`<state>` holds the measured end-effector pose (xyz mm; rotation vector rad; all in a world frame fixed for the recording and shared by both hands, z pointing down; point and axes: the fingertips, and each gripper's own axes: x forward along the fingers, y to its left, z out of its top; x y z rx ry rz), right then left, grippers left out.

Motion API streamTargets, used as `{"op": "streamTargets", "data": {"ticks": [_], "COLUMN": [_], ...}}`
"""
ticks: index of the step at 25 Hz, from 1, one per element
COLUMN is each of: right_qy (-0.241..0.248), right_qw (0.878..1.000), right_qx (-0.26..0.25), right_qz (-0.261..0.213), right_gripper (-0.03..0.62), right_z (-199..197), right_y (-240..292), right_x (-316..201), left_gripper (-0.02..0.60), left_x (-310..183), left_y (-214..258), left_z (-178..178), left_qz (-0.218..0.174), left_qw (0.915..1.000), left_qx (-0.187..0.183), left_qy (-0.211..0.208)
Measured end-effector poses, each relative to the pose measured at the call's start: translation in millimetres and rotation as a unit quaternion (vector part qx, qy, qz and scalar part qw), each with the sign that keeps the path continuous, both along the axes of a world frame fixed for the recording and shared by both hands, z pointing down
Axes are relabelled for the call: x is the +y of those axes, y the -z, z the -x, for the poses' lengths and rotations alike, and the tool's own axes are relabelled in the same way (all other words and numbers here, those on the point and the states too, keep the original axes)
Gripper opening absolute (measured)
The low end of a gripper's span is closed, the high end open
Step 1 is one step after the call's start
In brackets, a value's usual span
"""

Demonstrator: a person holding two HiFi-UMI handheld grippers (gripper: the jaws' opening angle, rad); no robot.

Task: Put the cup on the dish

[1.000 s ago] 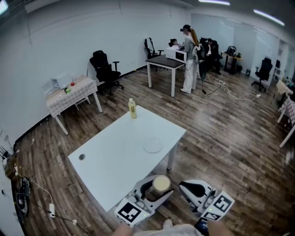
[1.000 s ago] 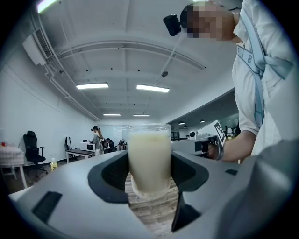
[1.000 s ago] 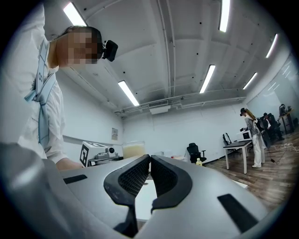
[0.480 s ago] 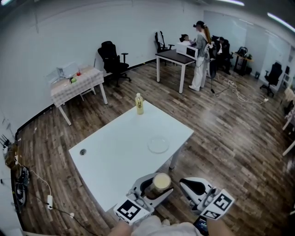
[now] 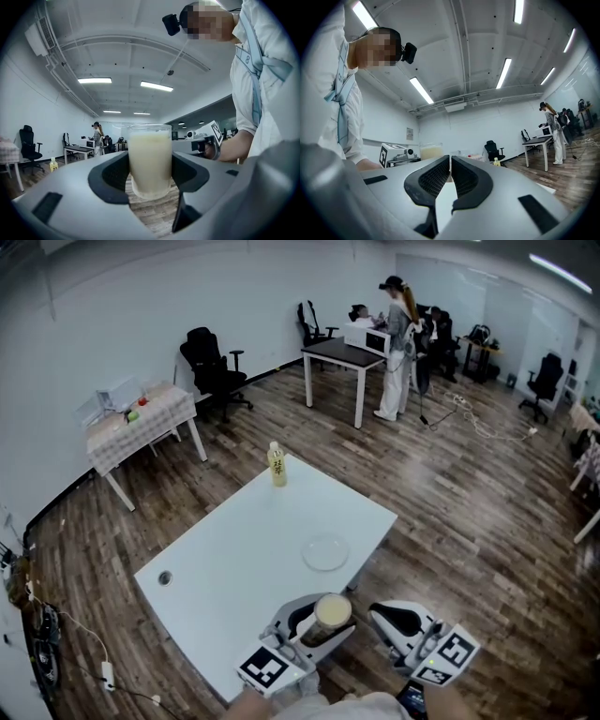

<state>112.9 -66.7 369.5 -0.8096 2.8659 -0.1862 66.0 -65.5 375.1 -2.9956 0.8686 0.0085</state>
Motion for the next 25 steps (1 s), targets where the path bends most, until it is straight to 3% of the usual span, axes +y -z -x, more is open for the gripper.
{"op": "streamTargets", "data": {"ticks": [13, 25], "right_qy": [-0.025, -0.032], "right_qw": [1.000, 0.998], "right_qx": [0.015, 0.034], "right_qz": [-0.004, -0.033], "right_gripper": [0.034, 0.034], "right_z": [36, 47], "right_y": [-14, -26], "right_x": [-56, -95], "left_gripper": [0.258, 0.258], "left_x": [-65, -103], "left_y": [-18, -43], "left_z": [29, 27], "left_qz": [0.005, 0.000], "left_qw": [0.9989, 0.9978], "left_qx": [-0.005, -0.009], "left_qy": [-0.046, -0.066]}}
